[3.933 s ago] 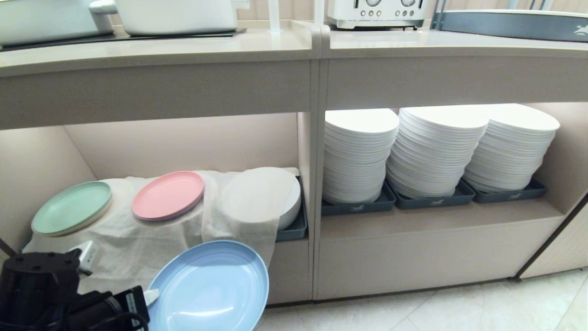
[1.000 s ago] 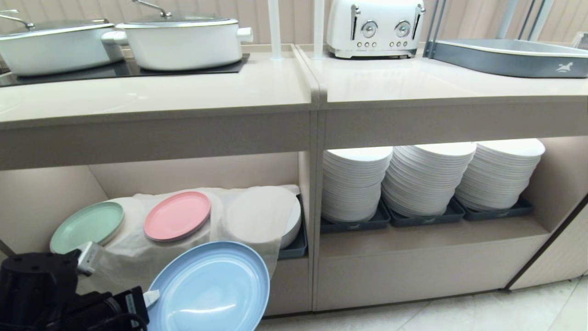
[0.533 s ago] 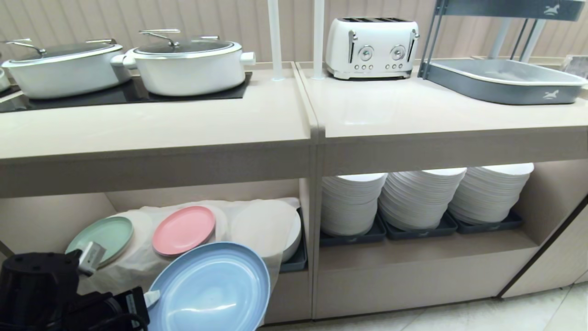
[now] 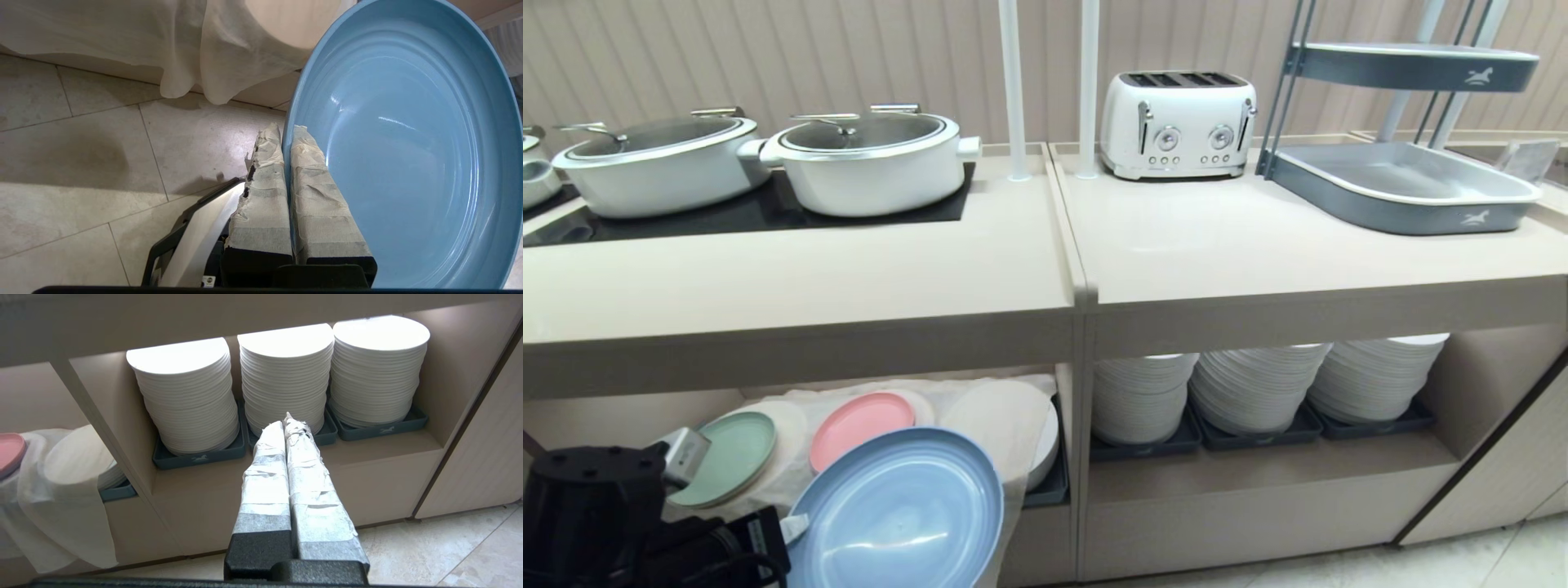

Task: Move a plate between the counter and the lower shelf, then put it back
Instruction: Put the plate

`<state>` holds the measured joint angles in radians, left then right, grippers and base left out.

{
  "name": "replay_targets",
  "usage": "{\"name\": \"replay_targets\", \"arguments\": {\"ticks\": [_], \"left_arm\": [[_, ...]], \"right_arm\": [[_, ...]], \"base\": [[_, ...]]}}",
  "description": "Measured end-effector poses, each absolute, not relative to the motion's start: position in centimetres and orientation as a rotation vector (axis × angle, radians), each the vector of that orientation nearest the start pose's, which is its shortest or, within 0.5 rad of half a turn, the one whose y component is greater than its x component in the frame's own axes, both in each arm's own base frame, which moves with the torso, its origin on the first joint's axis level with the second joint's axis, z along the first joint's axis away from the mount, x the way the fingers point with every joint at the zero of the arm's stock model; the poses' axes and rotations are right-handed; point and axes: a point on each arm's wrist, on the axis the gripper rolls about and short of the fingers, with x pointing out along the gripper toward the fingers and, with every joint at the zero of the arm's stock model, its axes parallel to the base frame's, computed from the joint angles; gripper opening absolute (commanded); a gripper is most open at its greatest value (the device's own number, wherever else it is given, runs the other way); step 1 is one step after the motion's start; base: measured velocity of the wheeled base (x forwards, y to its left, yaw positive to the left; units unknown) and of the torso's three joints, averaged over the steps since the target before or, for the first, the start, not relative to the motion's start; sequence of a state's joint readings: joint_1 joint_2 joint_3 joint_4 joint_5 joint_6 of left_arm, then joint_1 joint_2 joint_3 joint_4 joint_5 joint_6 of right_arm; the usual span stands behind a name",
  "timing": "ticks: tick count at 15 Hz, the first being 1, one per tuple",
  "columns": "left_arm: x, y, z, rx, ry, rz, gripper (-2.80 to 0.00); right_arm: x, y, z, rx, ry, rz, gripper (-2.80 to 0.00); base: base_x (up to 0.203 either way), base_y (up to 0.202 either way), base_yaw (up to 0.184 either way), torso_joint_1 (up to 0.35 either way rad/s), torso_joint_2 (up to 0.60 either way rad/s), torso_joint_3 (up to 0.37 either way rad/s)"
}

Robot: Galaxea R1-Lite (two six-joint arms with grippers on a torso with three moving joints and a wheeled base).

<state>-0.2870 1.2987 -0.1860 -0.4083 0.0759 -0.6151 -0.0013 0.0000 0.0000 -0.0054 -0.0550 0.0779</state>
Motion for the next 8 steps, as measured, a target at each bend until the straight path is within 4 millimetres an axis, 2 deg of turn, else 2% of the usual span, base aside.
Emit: {"name": "replay_targets", "arguments": {"ticks": [8], "left_arm": [[13.72, -3.87, 9.91, -0.461, 0.729, 0.018, -2.8]], "right_arm": [[-2.28, -0.12, 7.61, 0.078, -0.008, -0.057, -2.8]], "base": [[0.0, 0.0, 0.0, 0.273, -0.57, -0.308]]}}
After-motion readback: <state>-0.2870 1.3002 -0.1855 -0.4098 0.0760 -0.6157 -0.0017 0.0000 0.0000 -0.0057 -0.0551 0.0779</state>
